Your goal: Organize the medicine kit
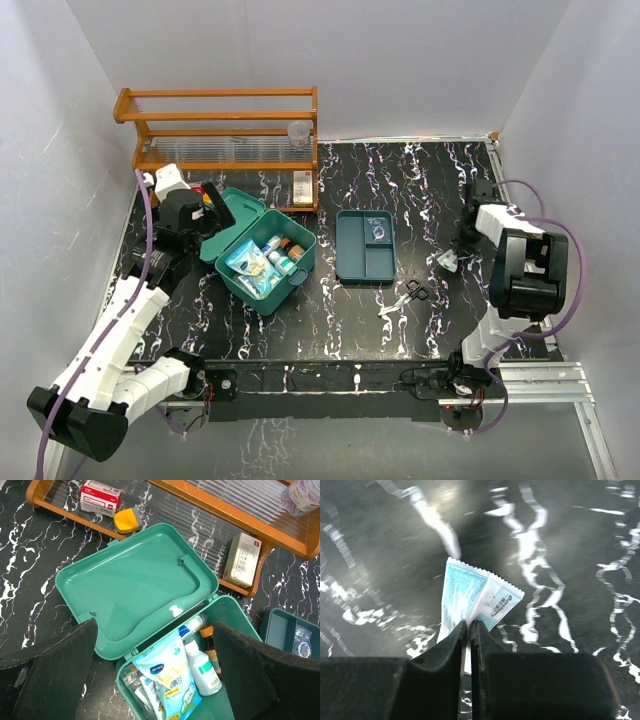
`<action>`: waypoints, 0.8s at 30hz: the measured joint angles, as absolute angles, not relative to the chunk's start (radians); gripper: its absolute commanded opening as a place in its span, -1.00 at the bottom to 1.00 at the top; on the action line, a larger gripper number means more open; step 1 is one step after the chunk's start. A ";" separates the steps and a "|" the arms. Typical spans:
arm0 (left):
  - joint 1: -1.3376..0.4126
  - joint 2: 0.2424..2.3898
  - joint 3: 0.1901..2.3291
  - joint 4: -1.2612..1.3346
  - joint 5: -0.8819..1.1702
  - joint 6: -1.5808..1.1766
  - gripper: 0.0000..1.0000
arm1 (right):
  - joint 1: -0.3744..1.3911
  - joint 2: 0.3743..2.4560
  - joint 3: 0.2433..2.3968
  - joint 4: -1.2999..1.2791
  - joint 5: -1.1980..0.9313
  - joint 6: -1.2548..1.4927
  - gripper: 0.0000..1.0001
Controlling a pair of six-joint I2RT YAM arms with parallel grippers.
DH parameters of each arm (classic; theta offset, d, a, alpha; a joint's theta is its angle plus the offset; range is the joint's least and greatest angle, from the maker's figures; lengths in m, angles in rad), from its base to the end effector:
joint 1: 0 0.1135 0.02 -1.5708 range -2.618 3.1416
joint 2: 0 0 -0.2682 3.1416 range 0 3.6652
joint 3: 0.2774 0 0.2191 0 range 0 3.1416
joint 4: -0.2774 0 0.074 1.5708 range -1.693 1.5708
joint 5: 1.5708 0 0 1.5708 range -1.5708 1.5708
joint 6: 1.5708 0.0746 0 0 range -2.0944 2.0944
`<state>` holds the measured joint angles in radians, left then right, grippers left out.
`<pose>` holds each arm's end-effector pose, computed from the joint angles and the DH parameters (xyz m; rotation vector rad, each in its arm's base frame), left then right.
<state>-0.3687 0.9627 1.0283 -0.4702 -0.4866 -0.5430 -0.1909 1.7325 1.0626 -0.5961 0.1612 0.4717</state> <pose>0.2008 -0.0402 0.3522 -0.4760 1.8686 -0.1285 0.3020 -0.0706 0.1536 0.9481 2.6489 -0.1645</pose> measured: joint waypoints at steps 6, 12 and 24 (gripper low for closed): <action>-0.369 0.981 1.029 -0.458 -0.461 -0.542 0.97 | -0.040 1.732 1.086 -0.572 0.133 0.363 -0.61; -0.369 0.994 1.032 -0.450 -0.443 -0.540 0.97 | 0.001 1.743 1.137 -0.567 0.132 0.315 -0.39; -0.369 0.994 1.036 -0.449 -0.430 -0.539 0.97 | 0.041 1.806 1.186 -0.584 0.140 0.332 -0.34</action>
<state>-0.3687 0.9939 1.0363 -0.4488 -0.4297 -0.5388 0.0406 1.8065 1.1858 -0.5842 0.1398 0.3325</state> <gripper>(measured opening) 0.986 0.319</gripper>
